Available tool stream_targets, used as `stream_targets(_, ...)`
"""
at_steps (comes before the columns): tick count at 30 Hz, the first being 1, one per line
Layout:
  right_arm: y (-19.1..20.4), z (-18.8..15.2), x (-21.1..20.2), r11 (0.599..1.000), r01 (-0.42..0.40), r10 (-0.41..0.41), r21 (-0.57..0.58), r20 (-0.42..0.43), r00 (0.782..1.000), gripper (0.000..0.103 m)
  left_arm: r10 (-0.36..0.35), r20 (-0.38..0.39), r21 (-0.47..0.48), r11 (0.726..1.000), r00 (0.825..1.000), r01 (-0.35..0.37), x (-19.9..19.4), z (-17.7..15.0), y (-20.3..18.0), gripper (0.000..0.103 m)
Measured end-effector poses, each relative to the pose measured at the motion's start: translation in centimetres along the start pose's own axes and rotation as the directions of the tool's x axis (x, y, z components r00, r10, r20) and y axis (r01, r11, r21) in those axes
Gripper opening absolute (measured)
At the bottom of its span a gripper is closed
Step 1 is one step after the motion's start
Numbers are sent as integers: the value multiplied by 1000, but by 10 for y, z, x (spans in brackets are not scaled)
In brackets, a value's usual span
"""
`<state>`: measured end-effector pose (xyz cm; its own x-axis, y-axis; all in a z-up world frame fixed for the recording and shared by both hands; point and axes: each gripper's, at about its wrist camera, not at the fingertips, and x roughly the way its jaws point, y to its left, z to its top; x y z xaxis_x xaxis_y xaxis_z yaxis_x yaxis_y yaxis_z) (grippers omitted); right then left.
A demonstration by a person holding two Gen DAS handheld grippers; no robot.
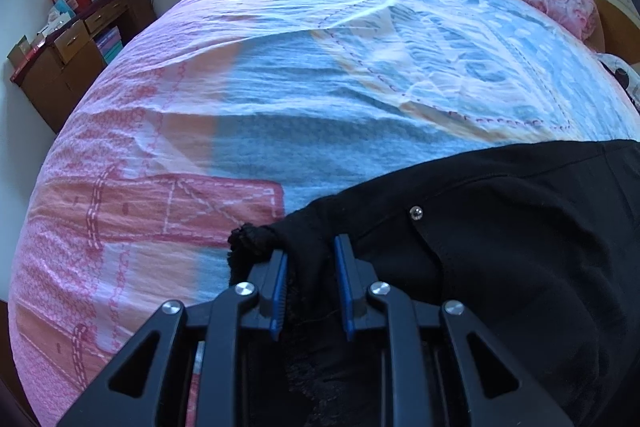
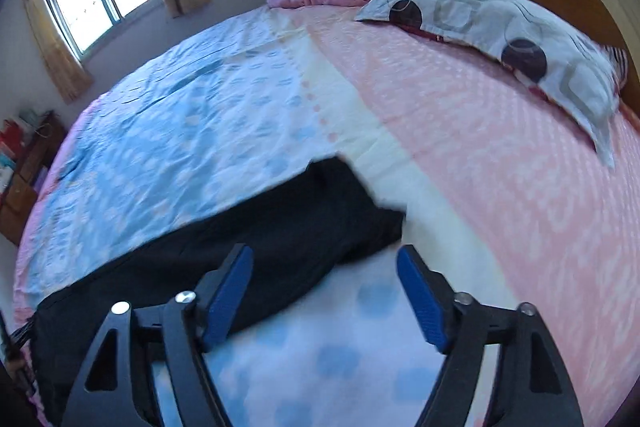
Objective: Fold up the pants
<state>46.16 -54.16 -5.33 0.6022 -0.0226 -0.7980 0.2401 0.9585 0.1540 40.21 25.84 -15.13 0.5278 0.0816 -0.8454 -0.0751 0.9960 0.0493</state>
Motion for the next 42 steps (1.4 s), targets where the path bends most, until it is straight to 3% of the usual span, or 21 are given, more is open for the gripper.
stream_targets(4, -2, 34, 44, 1000, 5, -6, -16, -42, 999, 74, 6, 8, 1, 1000, 1000, -6, 0, -2, -1, 23)
stream_targets(9, 1, 56, 112, 999, -11, 1, -50, -196, 981, 74, 20, 19, 20, 1000, 1000, -20, 1, -3, -4, 23)
stream_targets(11, 3, 53, 131, 998, -43, 28, -53, -256, 966, 53, 31, 24, 36, 999, 999, -32, 1, -3, -7, 23)
stream_targets(12, 5, 52, 135, 997, -48, 31, -56, -265, 964, 31, 36, 28, 41, 998, 999, -38, 1, -4, -8, 23)
stream_targets(15, 9, 50, 132, 995, -40, 17, -96, -232, 973, 8, 47, 34, 51, 998, 998, -48, -1, -3, -9, 21)
stream_targets(18, 7, 48, 104, 994, -52, 35, -96, -171, 985, 7, 20, 49, 36, 999, 999, -22, -10, -1, -6, 11)
stream_targets(22, 10, 40, 31, 985, -105, 99, -134, -51, 994, 7, -32, 136, 4, 999, 990, 31, -48, -1, 4, 10)
stream_targets(28, -4, -6, -97, 965, -173, 200, -194, 128, 971, 7, -138, 314, 1, 990, 939, 144, -128, -34, 21, 10)
stream_targets(31, -30, -48, -148, 962, -195, 230, -193, 183, 956, 7, -173, 364, -9, 982, 915, 189, -156, -62, 28, 10)
stream_targets(38, -89, -156, -189, 970, -199, 220, -142, 156, 963, 8, -251, 415, 43, 966, 875, 257, -192, -153, 33, 10)
stream_targets(40, -102, -185, -187, 967, -226, 239, -118, 106, 965, 9, -252, 401, 60, 966, 881, 250, -189, -174, 34, 10)
stream_targets(42, -106, -208, -183, 972, -200, 209, -126, 61, 976, 12, -256, 365, 56, 966, 895, 253, -180, -190, 35, 10)
